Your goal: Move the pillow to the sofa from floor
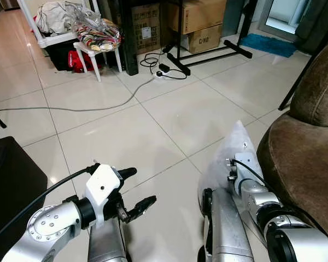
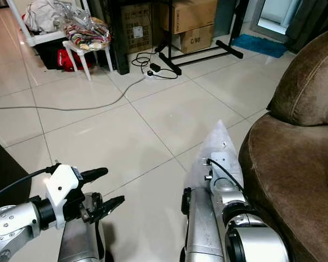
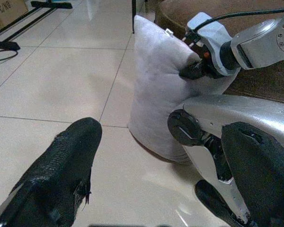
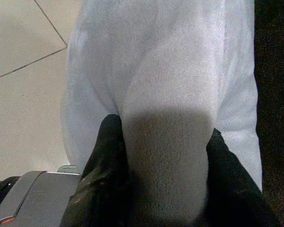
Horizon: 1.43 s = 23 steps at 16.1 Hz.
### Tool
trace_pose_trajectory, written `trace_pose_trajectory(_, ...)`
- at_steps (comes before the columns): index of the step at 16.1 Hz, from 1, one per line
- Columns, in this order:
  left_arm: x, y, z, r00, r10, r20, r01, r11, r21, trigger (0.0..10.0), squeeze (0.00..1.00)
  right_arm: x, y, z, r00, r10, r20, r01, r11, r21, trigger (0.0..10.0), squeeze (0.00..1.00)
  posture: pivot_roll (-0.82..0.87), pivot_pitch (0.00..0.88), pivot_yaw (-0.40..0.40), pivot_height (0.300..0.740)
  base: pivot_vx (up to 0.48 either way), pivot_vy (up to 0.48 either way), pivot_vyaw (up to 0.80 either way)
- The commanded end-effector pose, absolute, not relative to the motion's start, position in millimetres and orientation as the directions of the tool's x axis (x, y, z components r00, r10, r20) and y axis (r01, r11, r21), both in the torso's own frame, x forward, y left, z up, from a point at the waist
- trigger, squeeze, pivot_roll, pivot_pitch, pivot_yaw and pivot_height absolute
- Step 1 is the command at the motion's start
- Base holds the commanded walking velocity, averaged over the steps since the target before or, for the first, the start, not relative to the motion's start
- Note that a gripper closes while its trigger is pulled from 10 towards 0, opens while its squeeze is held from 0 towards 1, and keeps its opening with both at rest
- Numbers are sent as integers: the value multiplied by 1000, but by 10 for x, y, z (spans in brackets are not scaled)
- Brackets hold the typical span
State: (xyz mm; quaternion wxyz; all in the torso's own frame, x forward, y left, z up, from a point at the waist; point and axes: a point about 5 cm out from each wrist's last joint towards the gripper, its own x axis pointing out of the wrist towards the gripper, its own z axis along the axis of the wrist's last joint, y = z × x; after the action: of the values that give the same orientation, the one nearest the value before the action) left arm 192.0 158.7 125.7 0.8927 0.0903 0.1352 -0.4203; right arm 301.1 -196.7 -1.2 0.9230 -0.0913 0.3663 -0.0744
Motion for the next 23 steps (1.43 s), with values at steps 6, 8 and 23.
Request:
trace_pose_trajectory(6, 1924, 1585, 1236, 607, -724, -329, 777, 628, 52, 10000, 0, 2953, -1882, -89, 699, -167, -695, 35, 979, -200, 0, 0, -33, 0, 24, 440, 0, 0, 0)
trace_pose_trajectory(8, 1922, 1587, 1237, 608, -723, -329, 776, 629, 53, 10000, 0, 2943, -1877, -98, 698, -166, -697, 35, 980, -198, 0, 0, -35, 0, 25, 440, 0, 0, 0)
trace_pose_trajectory(23, 2375, 1777, 1530, 927, -366, -82, 374, 889, 265, 10000, 0, 3065, -1488, 1380, 990, 143, 9, -140, 951, 277, 0, 0, -74, 0, -10, 440, 0, 0, 0)
